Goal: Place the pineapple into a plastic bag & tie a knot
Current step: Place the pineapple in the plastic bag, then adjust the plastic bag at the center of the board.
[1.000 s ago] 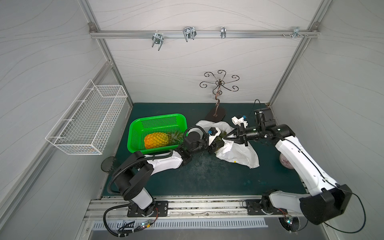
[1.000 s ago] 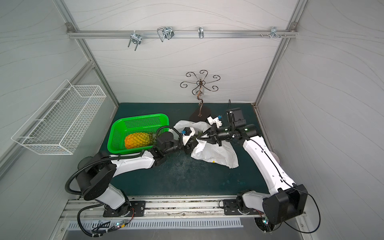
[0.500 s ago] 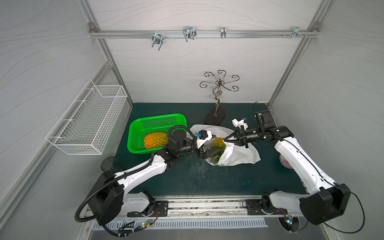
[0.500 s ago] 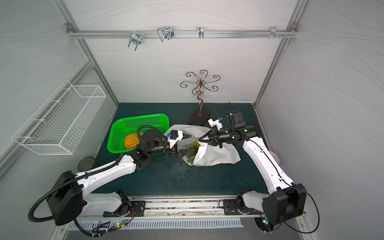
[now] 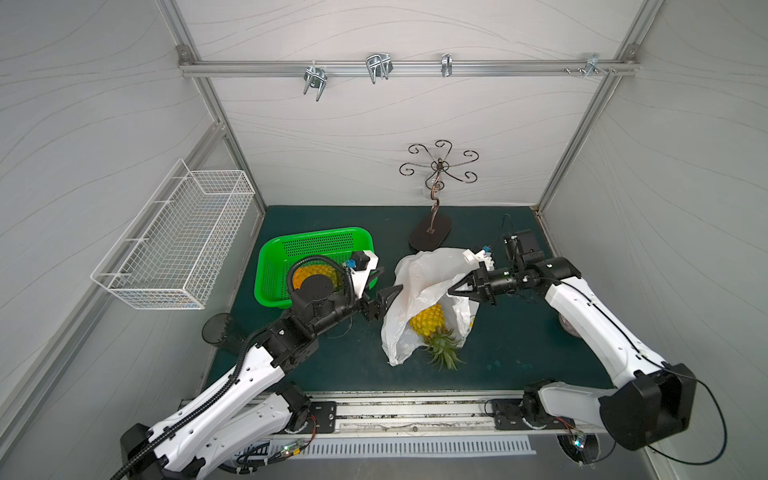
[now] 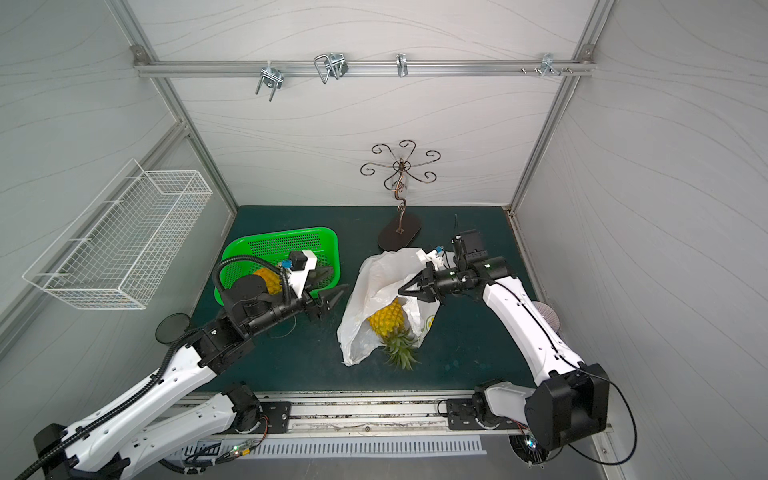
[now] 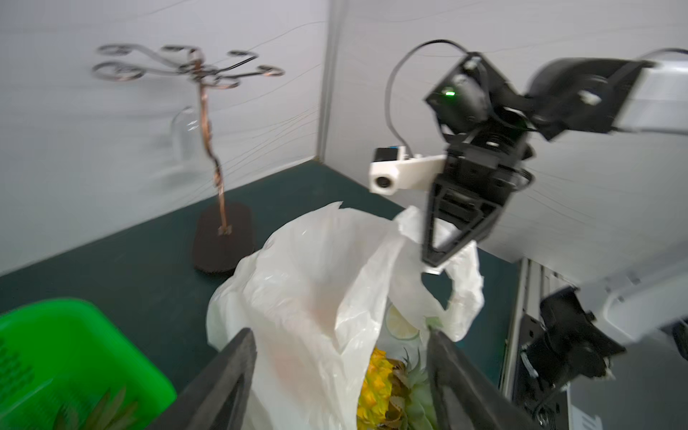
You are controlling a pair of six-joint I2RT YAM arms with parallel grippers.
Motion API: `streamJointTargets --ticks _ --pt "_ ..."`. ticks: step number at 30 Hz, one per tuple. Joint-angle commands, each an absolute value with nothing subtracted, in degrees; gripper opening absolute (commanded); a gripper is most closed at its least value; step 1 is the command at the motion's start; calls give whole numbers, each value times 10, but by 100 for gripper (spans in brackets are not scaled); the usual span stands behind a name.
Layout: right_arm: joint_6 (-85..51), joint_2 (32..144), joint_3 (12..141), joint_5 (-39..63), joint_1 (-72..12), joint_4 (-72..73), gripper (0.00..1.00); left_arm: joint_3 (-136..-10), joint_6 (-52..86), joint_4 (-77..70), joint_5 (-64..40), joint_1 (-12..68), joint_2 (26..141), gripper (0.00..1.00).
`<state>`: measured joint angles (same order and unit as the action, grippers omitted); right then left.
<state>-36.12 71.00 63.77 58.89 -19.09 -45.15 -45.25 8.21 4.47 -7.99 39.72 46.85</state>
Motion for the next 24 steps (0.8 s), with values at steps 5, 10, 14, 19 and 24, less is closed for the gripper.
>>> streamJointTargets --ticks 5,10,14,19,24 --pt "-341 695 624 586 -188 -472 0 -543 218 361 -134 393 507 76" --pt "-321 690 618 574 -188 -496 0 -555 158 435 -284 392 580 77" --pt "-320 683 600 571 -188 -499 0 -540 216 420 -325 392 600 78" --pt "-318 680 592 574 -188 -500 0 -521 276 460 -294 417 609 80" --pt "-308 689 594 579 -188 -506 0 -476 307 420 -283 458 621 83"
